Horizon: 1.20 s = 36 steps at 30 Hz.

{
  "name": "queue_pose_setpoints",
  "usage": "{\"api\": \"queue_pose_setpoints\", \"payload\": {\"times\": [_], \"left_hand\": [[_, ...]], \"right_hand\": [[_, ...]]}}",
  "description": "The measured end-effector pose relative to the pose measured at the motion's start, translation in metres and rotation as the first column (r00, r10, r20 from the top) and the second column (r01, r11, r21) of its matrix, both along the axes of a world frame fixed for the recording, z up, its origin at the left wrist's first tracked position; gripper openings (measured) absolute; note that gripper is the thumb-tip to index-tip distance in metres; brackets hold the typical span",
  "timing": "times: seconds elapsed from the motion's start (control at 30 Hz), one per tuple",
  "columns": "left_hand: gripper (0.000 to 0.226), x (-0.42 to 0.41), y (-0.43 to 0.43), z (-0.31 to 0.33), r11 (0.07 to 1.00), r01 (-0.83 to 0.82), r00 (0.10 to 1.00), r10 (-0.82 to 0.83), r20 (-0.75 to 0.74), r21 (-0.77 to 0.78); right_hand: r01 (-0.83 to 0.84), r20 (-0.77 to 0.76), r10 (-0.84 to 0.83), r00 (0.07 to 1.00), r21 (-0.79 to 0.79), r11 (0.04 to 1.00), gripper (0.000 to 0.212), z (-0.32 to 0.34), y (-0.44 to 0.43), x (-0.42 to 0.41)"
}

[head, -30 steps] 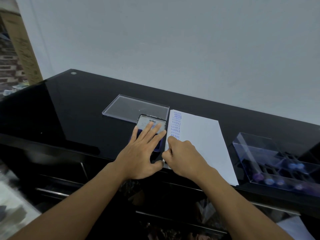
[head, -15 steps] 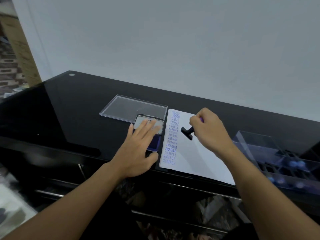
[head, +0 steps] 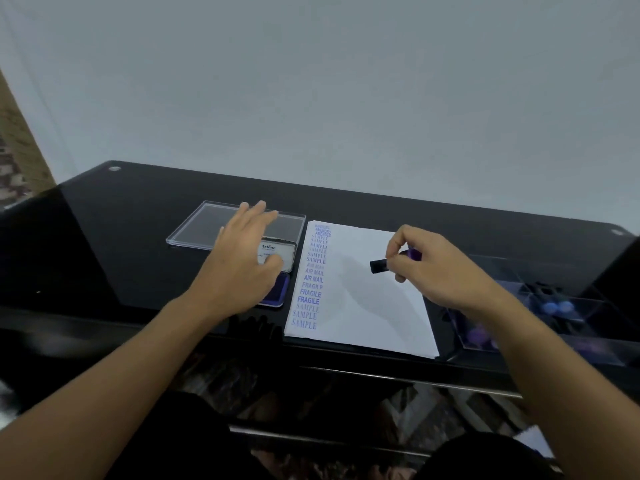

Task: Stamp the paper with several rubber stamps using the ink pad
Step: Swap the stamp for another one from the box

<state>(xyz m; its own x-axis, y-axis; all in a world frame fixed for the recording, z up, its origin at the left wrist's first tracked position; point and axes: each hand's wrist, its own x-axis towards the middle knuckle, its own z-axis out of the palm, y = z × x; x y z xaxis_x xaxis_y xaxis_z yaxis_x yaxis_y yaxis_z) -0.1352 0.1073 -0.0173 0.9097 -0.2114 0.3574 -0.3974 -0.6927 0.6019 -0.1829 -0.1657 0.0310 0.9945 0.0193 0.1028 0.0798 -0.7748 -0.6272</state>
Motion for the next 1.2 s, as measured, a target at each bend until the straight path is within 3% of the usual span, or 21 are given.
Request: {"api": "queue_pose_setpoints", "payload": {"times": [0.23,0.53,0.7,1.07,1.2], "left_hand": [[0.057,-0.002,-0.043,0.016,0.998,0.056,0.997,-0.054,-0.055,0.038],[0.051,-0.007,-0.154,0.024,0.974,0.227,0.953,-0.221,-0.207,0.003],[0.050,-0.006,-0.206,0.019,0.960,0.280,0.929,-0.273,-0.250,-0.007],[0.034,-0.013,-0.255,-0.014,0.970,0.212,0.913,-0.240,-0.330,-0.118],[0.035,-0.010,-0.255,-0.021,0.973,0.201,0.930,-0.226,-0.290,-0.115]], "right_hand": [[0.025,0.020,-0.024,1.000,-0.053,0.998,0.014,-0.002,-0.050,-0.013],[0.197,-0.004,-0.197,0.980,-0.014,0.980,0.019,0.011,-0.130,-0.023],[0.223,-0.012,-0.223,0.975,-0.041,0.974,0.012,0.001,-0.156,-0.010],[0.156,-0.138,-0.197,0.971,-0.265,0.952,0.017,-0.050,-0.136,0.036],[0.147,-0.141,-0.184,0.973,-0.240,0.960,0.018,-0.054,-0.133,0.035]]}}
